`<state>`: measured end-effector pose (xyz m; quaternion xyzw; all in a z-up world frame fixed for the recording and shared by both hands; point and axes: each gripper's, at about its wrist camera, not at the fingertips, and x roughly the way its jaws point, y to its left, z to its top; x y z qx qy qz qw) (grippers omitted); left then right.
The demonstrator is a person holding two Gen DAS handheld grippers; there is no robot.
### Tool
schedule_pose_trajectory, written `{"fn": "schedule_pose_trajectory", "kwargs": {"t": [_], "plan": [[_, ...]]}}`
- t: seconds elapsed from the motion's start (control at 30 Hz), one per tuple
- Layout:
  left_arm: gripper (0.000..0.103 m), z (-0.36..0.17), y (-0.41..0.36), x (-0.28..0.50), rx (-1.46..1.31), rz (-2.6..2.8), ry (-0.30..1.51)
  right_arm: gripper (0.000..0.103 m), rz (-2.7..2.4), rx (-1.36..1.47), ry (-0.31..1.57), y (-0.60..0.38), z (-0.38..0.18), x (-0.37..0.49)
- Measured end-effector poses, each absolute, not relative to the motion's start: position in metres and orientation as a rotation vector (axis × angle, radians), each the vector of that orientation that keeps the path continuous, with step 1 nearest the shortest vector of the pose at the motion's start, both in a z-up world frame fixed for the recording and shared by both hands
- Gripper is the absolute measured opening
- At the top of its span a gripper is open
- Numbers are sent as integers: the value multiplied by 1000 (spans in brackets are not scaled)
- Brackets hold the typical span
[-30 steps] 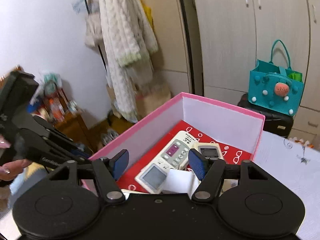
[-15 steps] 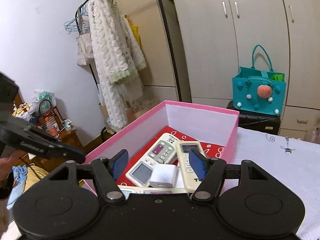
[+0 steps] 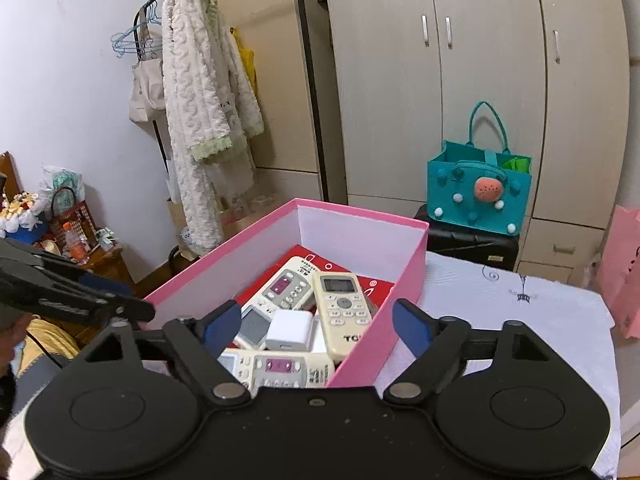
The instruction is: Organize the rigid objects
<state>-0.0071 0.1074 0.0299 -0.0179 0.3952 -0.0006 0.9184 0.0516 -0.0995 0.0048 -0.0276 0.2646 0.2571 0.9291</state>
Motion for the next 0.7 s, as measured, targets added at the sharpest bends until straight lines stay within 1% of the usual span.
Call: {"fn": "schedule_pose_trajectory", "kwargs": {"t": [0.13,0.3,0.47,0.7], "plan": [[59,27,99,-15,-50,-19,815,93,469,-47,580,-105,4,43],[60,21,88,-26,-60,-33,837,96,418,-11,612,-115,2,28],[66,24,76,-38,-37,-43,808,97,431,6,603,-120,3,14],[66,23,61,-48,-27,-78,796,97,398,-52,575,-121,11,-2]]}}
